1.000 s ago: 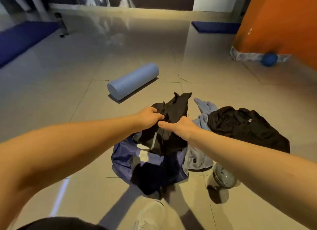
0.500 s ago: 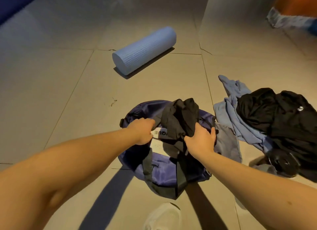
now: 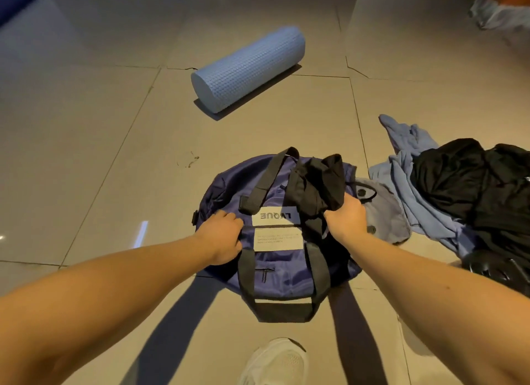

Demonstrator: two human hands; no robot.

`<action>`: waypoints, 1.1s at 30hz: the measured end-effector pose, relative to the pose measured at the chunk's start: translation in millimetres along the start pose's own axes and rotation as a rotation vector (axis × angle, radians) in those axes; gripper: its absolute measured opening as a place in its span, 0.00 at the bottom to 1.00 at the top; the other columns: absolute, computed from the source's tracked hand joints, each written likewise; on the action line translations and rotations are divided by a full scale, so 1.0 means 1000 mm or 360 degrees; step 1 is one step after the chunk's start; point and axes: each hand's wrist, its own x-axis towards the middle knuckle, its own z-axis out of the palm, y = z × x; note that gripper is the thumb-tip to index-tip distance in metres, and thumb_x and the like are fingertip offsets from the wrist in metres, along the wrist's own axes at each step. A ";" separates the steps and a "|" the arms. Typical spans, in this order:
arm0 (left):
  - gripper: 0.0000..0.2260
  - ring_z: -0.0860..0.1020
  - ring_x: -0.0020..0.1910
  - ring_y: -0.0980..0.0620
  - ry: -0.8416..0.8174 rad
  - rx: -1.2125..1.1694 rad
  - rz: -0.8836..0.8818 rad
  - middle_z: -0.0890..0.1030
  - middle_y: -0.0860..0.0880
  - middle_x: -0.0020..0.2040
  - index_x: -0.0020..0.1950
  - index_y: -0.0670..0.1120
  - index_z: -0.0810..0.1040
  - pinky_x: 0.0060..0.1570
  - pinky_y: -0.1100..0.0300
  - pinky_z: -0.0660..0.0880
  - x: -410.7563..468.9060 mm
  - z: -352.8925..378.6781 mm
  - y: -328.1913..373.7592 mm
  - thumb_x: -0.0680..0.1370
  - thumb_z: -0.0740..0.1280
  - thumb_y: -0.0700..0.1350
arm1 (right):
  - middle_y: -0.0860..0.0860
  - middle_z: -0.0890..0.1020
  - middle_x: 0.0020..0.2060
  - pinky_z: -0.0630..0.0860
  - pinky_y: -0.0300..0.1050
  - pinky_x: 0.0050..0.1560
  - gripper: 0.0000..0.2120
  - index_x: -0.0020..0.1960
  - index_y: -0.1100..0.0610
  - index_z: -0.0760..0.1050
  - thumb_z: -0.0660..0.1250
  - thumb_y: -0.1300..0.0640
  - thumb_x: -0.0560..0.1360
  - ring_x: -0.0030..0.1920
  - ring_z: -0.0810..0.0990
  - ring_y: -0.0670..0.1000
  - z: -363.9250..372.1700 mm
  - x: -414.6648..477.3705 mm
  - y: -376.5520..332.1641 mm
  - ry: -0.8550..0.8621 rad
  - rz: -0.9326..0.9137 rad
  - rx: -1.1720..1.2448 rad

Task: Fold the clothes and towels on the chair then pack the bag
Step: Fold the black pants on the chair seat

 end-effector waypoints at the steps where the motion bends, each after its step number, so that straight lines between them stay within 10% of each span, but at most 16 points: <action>1: 0.18 0.70 0.65 0.43 -0.0011 -0.0036 0.0000 0.75 0.44 0.65 0.67 0.45 0.73 0.67 0.49 0.70 -0.004 0.003 0.003 0.83 0.58 0.54 | 0.56 0.77 0.38 0.67 0.44 0.34 0.08 0.44 0.57 0.71 0.67 0.68 0.75 0.35 0.72 0.55 0.000 0.007 -0.007 -0.0010 -0.0029 0.0000; 9: 0.22 0.76 0.38 0.47 0.0252 -0.0513 -0.0279 0.77 0.47 0.37 0.40 0.46 0.78 0.41 0.53 0.72 0.018 -0.011 0.014 0.85 0.56 0.58 | 0.55 0.80 0.46 0.81 0.58 0.51 0.07 0.49 0.57 0.76 0.72 0.60 0.74 0.47 0.79 0.60 0.008 0.016 -0.046 -0.0019 0.0036 0.0026; 16: 0.12 0.75 0.47 0.50 0.0667 -0.0168 0.1023 0.81 0.52 0.48 0.53 0.51 0.85 0.47 0.52 0.73 -0.007 -0.001 0.003 0.83 0.64 0.54 | 0.56 0.84 0.46 0.76 0.48 0.43 0.05 0.44 0.57 0.78 0.73 0.63 0.73 0.46 0.81 0.59 0.030 -0.001 -0.092 -0.0038 0.0058 0.0505; 21: 0.07 0.74 0.46 0.50 0.0869 0.0066 0.1248 0.79 0.50 0.48 0.52 0.50 0.85 0.43 0.54 0.73 -0.017 0.012 0.001 0.80 0.71 0.52 | 0.54 0.84 0.45 0.76 0.47 0.45 0.07 0.49 0.59 0.79 0.72 0.64 0.72 0.48 0.81 0.58 0.061 -0.024 -0.094 -0.0085 0.0142 0.0689; 27: 0.23 0.73 0.43 0.49 0.0699 -0.0155 0.0477 0.77 0.51 0.41 0.45 0.48 0.83 0.45 0.53 0.68 -0.010 0.002 -0.002 0.85 0.52 0.55 | 0.49 0.77 0.37 0.66 0.42 0.34 0.05 0.47 0.57 0.75 0.70 0.65 0.76 0.40 0.76 0.55 0.066 -0.051 -0.050 -0.0056 0.0162 0.0512; 33: 0.11 0.77 0.54 0.45 0.0315 0.0228 0.0013 0.77 0.46 0.59 0.63 0.49 0.79 0.49 0.54 0.67 0.023 -0.018 -0.001 0.82 0.65 0.49 | 0.47 0.76 0.35 0.64 0.38 0.31 0.08 0.44 0.55 0.73 0.69 0.65 0.76 0.35 0.73 0.47 0.063 -0.058 -0.040 -0.0011 0.0156 0.0503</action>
